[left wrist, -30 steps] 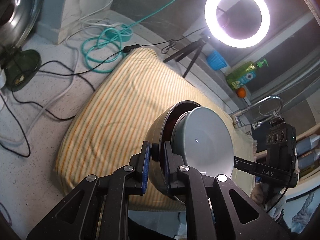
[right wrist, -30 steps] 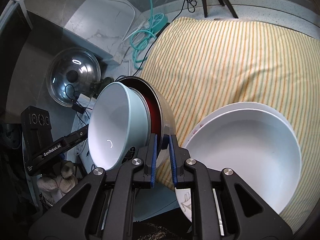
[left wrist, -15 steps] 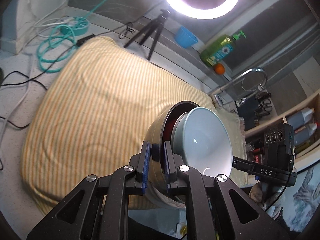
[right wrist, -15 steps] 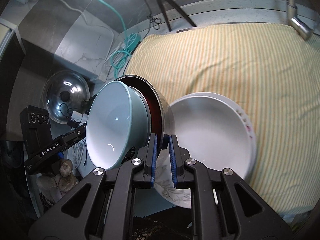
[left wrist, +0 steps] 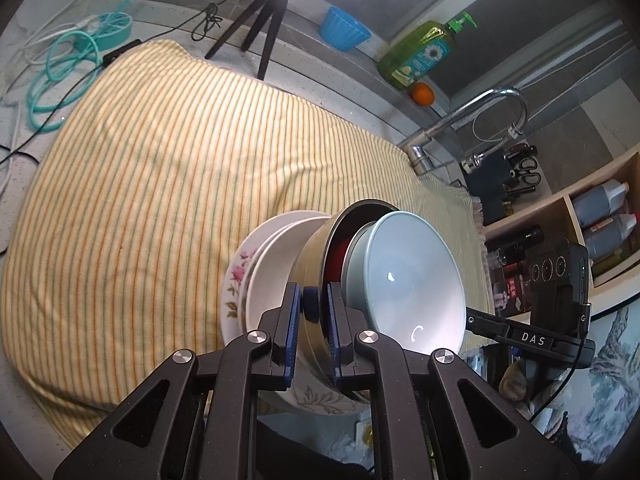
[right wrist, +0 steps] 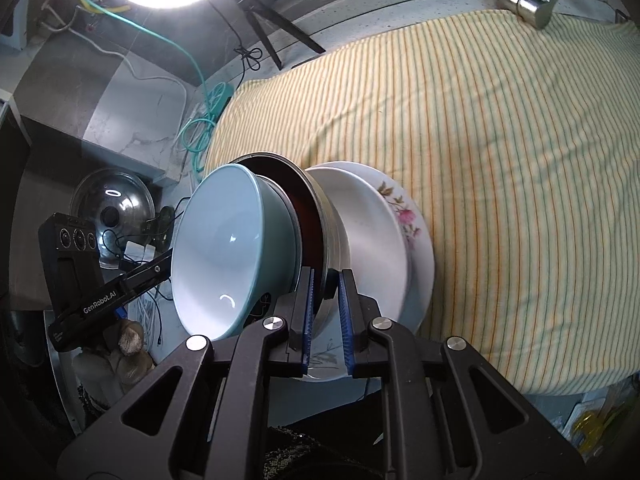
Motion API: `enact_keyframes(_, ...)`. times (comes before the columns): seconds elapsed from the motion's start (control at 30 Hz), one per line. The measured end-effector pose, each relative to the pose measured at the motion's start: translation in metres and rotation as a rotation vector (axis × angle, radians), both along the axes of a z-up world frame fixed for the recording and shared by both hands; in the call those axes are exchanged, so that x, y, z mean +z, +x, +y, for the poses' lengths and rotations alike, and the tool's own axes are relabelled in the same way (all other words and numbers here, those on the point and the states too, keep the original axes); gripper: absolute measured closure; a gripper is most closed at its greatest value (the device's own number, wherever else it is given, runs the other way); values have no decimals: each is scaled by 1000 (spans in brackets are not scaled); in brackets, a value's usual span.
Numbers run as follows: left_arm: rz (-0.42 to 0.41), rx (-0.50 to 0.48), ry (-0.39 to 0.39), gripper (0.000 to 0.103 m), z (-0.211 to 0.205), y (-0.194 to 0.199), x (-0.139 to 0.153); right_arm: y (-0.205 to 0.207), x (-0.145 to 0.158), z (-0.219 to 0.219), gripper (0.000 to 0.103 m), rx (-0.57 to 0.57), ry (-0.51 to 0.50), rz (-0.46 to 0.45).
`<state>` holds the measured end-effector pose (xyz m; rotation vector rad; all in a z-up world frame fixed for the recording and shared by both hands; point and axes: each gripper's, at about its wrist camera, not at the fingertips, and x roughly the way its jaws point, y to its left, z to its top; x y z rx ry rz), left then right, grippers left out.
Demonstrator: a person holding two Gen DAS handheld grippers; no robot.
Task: Organize plates and bowls
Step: 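Carry the bowl stack onto the plate stack and lower it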
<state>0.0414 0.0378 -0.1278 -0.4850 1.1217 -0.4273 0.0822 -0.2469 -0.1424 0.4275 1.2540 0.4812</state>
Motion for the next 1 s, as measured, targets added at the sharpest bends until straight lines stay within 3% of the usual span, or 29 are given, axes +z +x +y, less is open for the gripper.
enact_keyframes(0.53, 16, 3, 18, 94, -5, 3, -4, -1, -4, -6, 89, -1, 1, 6)
enact_keyframes(1.0, -26, 10, 53, 92, -3, 1, 7, -3, 2, -9, 85, -6, -22, -28)
